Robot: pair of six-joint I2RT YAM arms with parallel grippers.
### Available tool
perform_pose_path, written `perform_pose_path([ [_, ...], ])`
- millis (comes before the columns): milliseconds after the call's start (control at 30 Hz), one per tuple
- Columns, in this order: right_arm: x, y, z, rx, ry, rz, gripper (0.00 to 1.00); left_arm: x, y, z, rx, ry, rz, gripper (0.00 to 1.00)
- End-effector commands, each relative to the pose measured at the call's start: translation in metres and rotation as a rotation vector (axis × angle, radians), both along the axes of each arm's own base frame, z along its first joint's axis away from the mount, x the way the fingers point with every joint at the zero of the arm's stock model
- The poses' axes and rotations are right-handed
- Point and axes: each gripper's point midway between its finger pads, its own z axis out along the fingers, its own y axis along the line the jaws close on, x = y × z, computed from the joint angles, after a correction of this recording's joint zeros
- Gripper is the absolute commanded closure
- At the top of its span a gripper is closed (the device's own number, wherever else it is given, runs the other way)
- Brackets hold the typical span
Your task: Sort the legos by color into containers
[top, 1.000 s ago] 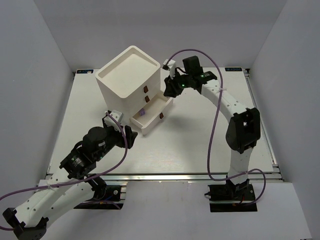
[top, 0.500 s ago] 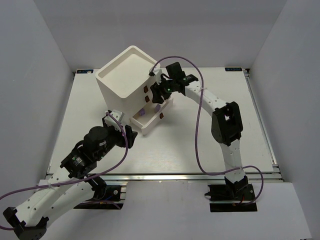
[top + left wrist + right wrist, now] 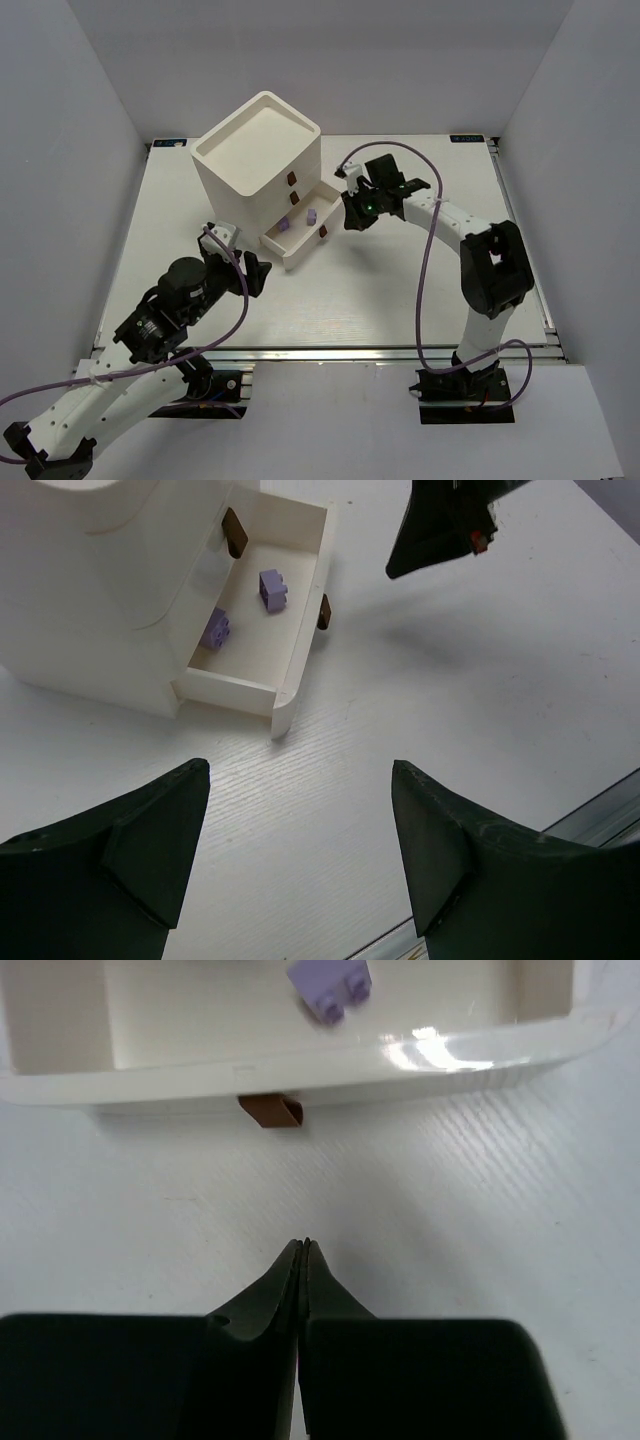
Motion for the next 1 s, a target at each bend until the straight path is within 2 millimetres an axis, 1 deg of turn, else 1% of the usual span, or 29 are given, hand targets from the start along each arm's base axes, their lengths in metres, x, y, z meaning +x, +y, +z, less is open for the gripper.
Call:
perform_pose_path([
  [0,0.007,0.001,-0.025,-0.003,0.023,-0.076,1.0,-0.001,0.002,0.003,-0.013,-0.015,0.009,0.17],
  [33,0.009,0.004,-0.031,-0.001,0.045,-0.087,1.0,-0.001,0.002,0.003,-0.013,-0.013,0.007,0.17],
  [67,0.015,0.007,-0.033,0.007,0.056,-0.108,1.0,-0.001,0.001,0.001,-0.009,-0.007,0.006,0.17],
  [100,0.025,0.014,-0.039,0.015,0.074,-0.129,1.0,-0.001,0.001,0.0,-0.008,-0.006,0.006,0.17],
  [133,0.029,0.019,-0.04,0.03,0.101,-0.153,1.0,0.0,0.001,0.001,-0.008,-0.006,0.006,0.17],
  [167,0.034,0.025,-0.052,0.035,0.135,-0.181,1.0,0.0,0.001,0.0,-0.009,-0.004,0.01,0.17],
  [200,0.044,0.032,-0.045,0.059,0.123,-0.193,1.0,0.0,0.002,0.0,-0.007,-0.005,0.011,0.17],
  [233,0.051,0.038,-0.042,0.097,0.136,-0.224,1.0,0.0,0.002,0.001,-0.009,-0.007,0.014,0.17],
  [267,0.058,0.039,-0.049,0.102,0.142,-0.261,1.0,0.0,0.003,0.001,-0.009,-0.008,0.015,0.17],
  [300,0.061,0.045,-0.046,0.122,0.141,-0.266,1.0,0.0,0.003,0.001,-0.009,-0.008,0.015,0.17],
  [333,0.07,0.05,-0.04,0.172,0.136,-0.306,1.0,0.001,0.005,0.001,-0.009,-0.007,0.028,0.17],
  [400,0.078,0.056,-0.035,0.224,0.121,-0.336,1.0,0.001,0.005,0.002,-0.01,-0.01,0.026,0.17],
  [433,0.077,0.057,-0.037,0.242,0.122,-0.34,1.0,0.002,0.005,0.0,-0.008,-0.006,0.028,0.17],
  [467,0.085,0.065,-0.022,0.317,0.085,-0.343,1.0,0.002,0.005,0.0,-0.006,-0.006,0.028,0.17],
  [533,0.086,0.072,-0.012,0.403,0.081,-0.348,1.0,0.002,0.004,-0.002,0.0,-0.001,0.026,0.17],
  [600,0.085,0.076,-0.01,0.442,0.095,-0.349,1.0,0.003,0.004,-0.003,0.003,0.003,0.026,0.17],
  [633,0.088,0.08,-0.004,0.466,0.097,-0.345,1.0,0.003,0.004,-0.002,0.002,0.002,0.026,0.17],
  [700,0.089,0.089,-0.012,0.483,0.156,-0.349,1.0,0.003,0.004,-0.003,0.006,0.004,0.029,0.17],
  [733,0.094,0.095,-0.018,0.491,0.183,-0.352,1.0,0.003,0.004,-0.004,0.008,0.005,0.03,0.17],
  [767,0.093,0.1,-0.019,0.51,0.228,-0.36,1.0,0.004,0.004,-0.005,0.011,0.01,0.032,0.17],
  [833,0.097,0.105,-0.02,0.533,0.258,-0.362,1.0,0.004,0.004,-0.007,0.013,0.014,0.032,0.17],
  [867,0.098,0.106,-0.024,0.544,0.278,-0.364,1.0,0.005,0.004,-0.007,0.016,0.015,0.033,0.17],
  [933,0.099,0.11,-0.021,0.586,0.303,-0.366,1.0,0.005,0.003,-0.009,0.023,0.022,0.035,0.17],
  [967,0.093,0.113,-0.022,0.598,0.325,-0.348,1.0,0.006,0.004,-0.01,0.027,0.025,0.038,0.17],
])
